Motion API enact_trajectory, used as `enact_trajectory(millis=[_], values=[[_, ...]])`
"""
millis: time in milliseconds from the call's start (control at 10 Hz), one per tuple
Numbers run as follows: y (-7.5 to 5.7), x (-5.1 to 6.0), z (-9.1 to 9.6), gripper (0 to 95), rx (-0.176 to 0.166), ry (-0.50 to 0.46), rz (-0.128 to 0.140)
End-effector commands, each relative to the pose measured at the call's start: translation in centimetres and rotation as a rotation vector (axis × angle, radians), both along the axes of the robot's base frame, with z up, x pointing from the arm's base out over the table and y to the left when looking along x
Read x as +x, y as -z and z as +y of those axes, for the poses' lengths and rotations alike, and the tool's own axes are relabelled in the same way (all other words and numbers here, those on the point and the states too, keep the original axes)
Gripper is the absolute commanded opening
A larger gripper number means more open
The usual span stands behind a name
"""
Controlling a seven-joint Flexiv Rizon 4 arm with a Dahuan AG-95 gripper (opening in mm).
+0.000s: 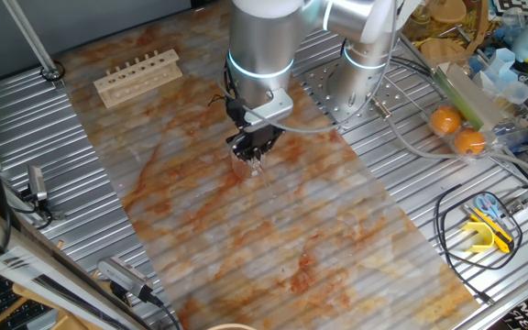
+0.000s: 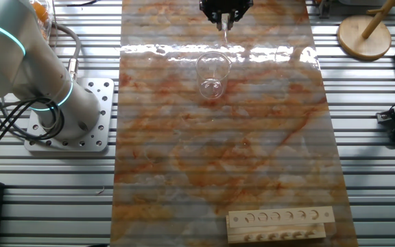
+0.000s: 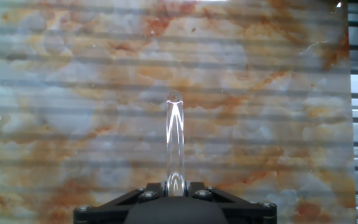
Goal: Pour out the test tube
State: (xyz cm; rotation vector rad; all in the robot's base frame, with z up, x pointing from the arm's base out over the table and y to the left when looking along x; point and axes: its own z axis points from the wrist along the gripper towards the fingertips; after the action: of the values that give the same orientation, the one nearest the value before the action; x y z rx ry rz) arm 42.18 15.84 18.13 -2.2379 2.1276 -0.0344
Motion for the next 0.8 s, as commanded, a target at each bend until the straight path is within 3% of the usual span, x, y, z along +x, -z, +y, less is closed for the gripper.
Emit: enact_trajectory(millis=[100, 800], values=[[0.27, 0.22, 0.08, 0.0, 0.008, 0.006, -0.003], [0.15, 0.40, -0.49, 0.0, 0.053, 0.011, -0.002]])
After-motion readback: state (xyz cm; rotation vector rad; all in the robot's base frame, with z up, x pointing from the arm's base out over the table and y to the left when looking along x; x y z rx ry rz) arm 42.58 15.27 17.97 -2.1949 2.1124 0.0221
